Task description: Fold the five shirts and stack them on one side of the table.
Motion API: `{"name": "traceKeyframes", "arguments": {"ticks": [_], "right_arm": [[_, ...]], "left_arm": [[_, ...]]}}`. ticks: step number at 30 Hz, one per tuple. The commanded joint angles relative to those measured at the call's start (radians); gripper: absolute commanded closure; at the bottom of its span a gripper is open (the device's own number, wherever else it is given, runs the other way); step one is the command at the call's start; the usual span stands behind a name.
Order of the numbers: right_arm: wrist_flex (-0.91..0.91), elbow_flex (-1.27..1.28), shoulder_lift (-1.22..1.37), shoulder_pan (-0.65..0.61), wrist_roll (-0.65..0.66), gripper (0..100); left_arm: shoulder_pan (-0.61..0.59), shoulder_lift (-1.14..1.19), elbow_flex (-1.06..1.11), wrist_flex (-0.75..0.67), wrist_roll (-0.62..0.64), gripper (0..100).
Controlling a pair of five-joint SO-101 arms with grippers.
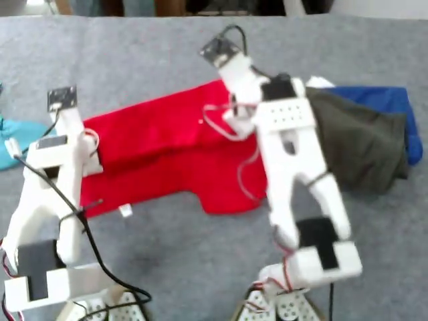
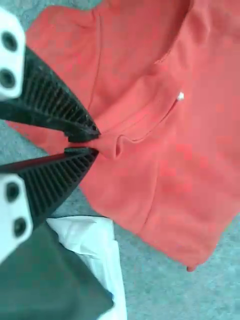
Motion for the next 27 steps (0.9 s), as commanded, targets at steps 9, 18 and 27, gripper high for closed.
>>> {"name": "traceKeyframes", "arguments": {"ticks": [9,18,27], "right_arm": [[-0.074,0.291,-0.225,0.035,0.005,98.4],[-0.107,0.559,-0.483,0.035,0.005,98.4],[-0.106,0.734,-0.668,0.04,0.008,98.4]], "left_arm": [[0.022,-0.304,0.11,0.091,-0.026,97],[0.01,-0.339,0.211,0.092,-0.037,97],[-0.061,-0.339,0.228,0.1,-0.044,97]]}}
